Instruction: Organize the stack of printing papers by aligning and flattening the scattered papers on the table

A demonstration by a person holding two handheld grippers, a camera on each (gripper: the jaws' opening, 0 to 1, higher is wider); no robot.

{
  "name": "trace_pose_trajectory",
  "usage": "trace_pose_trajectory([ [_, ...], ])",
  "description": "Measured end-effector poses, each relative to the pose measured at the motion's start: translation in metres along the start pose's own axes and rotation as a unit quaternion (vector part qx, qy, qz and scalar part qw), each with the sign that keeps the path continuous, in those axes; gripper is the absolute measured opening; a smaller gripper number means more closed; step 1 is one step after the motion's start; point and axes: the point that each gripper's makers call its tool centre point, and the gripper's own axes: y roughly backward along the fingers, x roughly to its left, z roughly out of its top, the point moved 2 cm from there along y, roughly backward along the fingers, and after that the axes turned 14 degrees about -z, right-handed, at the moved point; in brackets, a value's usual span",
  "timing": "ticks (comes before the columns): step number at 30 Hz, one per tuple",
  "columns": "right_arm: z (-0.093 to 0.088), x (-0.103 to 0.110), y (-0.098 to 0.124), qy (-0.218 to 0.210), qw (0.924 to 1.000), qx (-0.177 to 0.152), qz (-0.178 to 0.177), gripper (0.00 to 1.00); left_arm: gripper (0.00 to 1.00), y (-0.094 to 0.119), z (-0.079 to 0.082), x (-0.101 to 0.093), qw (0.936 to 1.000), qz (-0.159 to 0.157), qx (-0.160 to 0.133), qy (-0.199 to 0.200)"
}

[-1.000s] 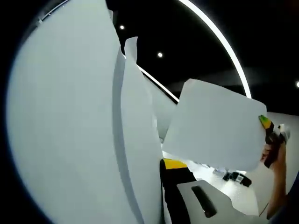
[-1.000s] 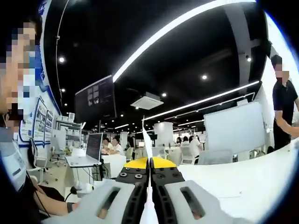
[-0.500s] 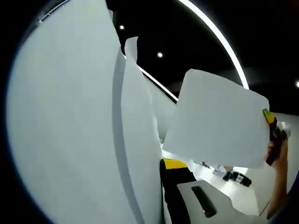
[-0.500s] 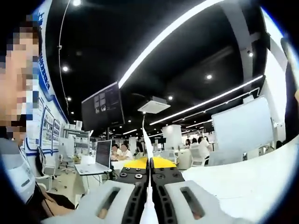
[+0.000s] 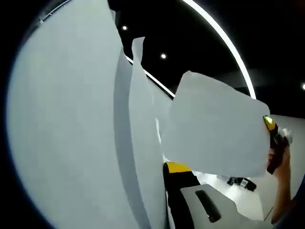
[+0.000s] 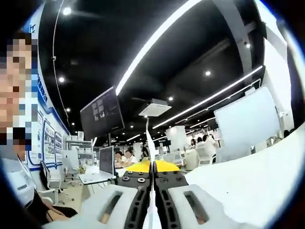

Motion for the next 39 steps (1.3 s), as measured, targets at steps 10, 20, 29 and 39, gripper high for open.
trace_pose_trajectory([
  [10,-0.006,-0.021,-0.002,-0.011,0.9996,0.0,-0.028,0.0,0.06,0.001,0.0,0.0,1.0,0.0,-0.003,0.004],
  [20,-0.014,-0.04,-0.001,-0.024,0.9984,-0.004,-0.051,0.0,0.06,0.001,-0.003,0.0,1.0,0.001,-0.001,0.0],
  [29,-0.022,-0.058,-0.005,-0.043,0.9961,-0.008,-0.077,0.0,0.06,0.001,-0.003,0.001,1.0,0.001,0.001,-0.001],
  [39,-0.038,-0.081,-0.009,-0.067,0.9917,-0.009,-0.109,0.0,0.06,0.0,-0.002,0.001,1.0,0.001,0.002,-0.002],
])
